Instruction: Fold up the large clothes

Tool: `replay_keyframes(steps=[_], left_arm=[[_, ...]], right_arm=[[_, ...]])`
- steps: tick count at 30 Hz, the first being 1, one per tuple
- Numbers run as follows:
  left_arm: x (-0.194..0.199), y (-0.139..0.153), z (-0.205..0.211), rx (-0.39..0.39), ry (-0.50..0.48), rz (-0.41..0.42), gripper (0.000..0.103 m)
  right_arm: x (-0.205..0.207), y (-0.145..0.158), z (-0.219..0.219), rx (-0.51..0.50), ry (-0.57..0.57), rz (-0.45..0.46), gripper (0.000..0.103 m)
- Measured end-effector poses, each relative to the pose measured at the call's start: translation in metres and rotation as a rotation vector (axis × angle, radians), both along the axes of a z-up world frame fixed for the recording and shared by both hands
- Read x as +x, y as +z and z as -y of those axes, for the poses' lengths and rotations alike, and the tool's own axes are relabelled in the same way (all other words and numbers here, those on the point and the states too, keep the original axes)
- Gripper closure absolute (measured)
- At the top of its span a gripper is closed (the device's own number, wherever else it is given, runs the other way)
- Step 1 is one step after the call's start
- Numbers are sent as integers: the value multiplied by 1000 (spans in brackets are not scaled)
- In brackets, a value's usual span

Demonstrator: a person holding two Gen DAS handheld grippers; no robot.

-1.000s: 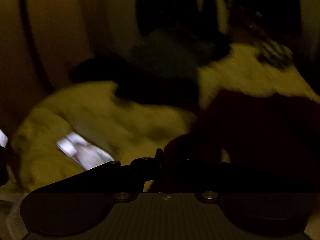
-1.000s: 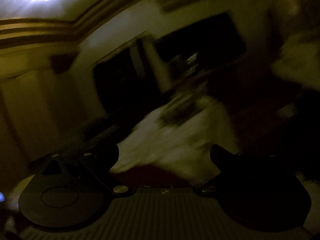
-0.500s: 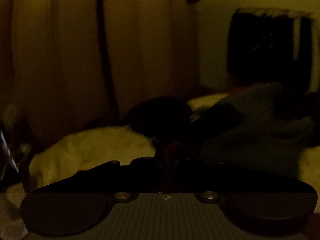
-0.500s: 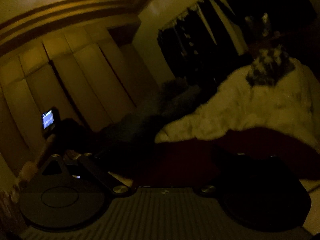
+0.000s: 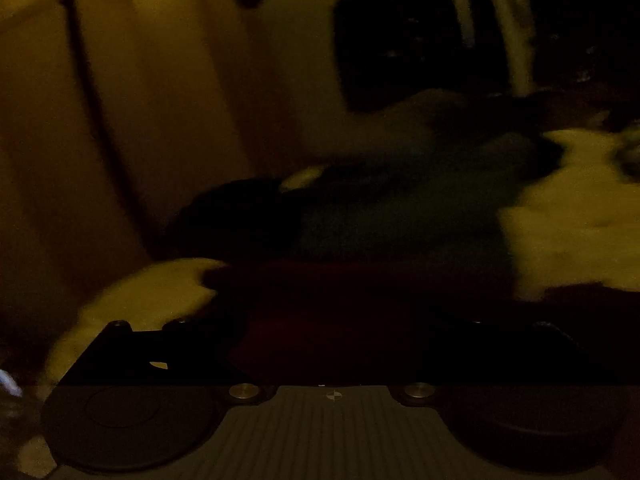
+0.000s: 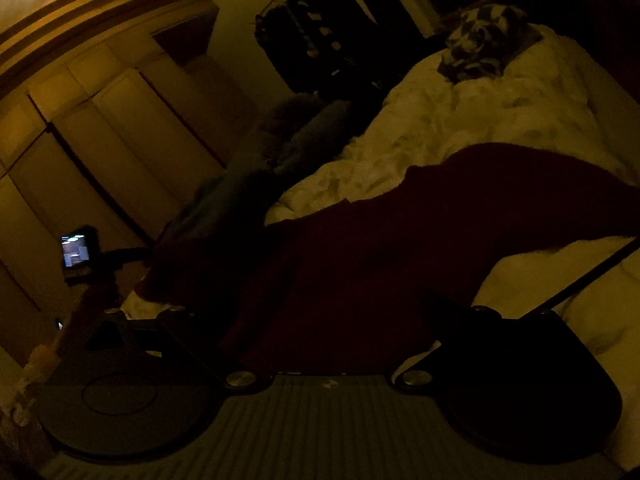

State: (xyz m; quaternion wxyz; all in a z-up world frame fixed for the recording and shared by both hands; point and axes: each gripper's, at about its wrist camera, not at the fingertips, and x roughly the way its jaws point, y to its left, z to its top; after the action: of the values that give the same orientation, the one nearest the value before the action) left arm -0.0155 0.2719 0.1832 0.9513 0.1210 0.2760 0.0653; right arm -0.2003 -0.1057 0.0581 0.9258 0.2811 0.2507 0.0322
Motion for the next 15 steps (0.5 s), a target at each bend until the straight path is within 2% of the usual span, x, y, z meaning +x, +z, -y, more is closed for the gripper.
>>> replay_keyframes(steps=[2,5,8,11,15], left_arm=[[-23,7,13,-53,-122,-42,0],[-70,1,30,-102,-293,-111,0],[-112,-19,39,-102,-429,-219,0],[-155,-35,37,-122,-526,-327,0],[-197,-50,27,-256,-639,-463,0]], right_arm=[[-1,-1,-2,-7,-2,0,5],[-6,0,-6,-18,2,-7,4],[-9,0,-10,-37,-10,-15,4],[-13,3,-17,-55,0,-18,4],[-19,11,-38,-120,44,-28,4]])
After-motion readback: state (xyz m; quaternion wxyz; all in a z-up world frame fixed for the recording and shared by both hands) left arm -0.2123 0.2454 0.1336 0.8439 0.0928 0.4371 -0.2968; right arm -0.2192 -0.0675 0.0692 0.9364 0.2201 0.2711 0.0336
